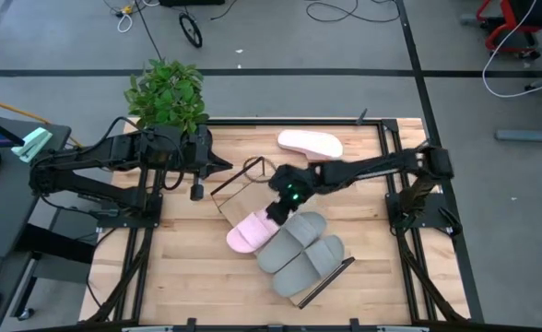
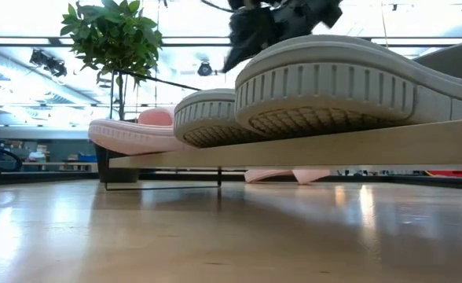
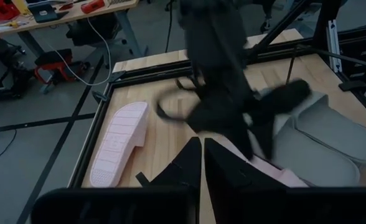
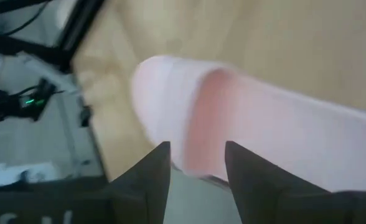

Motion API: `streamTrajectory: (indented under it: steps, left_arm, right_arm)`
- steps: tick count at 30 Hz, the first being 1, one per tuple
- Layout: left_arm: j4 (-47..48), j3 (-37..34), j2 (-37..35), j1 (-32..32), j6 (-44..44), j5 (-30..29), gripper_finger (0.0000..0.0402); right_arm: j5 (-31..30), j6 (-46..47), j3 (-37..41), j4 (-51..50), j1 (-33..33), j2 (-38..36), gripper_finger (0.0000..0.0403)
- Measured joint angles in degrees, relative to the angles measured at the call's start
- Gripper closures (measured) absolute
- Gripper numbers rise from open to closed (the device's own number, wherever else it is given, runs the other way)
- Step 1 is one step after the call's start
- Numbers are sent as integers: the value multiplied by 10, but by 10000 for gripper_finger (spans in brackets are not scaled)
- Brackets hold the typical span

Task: Pick and place slides into the shelf
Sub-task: Put the pink slide on the shelf

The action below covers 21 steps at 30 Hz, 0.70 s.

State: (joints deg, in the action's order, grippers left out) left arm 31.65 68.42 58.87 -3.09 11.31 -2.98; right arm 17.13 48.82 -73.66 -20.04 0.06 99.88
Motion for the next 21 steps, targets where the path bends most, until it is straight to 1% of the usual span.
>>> streamTrajectory:
  steps: [4, 9, 14, 18, 21]
  left_arm:
    - [0, 0, 0, 0, 0, 0, 378]
    - [-1, 0, 0, 0, 0, 0, 386]
    - [-2, 0, 0, 0, 0, 0, 385]
    - [-11, 0, 0, 0, -1, 0, 377]
    - [-20, 0, 0, 0, 1, 0, 373]
  right_arm:
    - [-56, -24, 0, -111, -28, -65, 245]
    - [-161, -44, 0, -248, -66, -145, 245]
    - [-249, -56, 0, -351, -99, -199, 245]
    - [-286, -55, 0, -411, -127, -218, 245]
    - [-299, -51, 13, -425, -148, -229, 245]
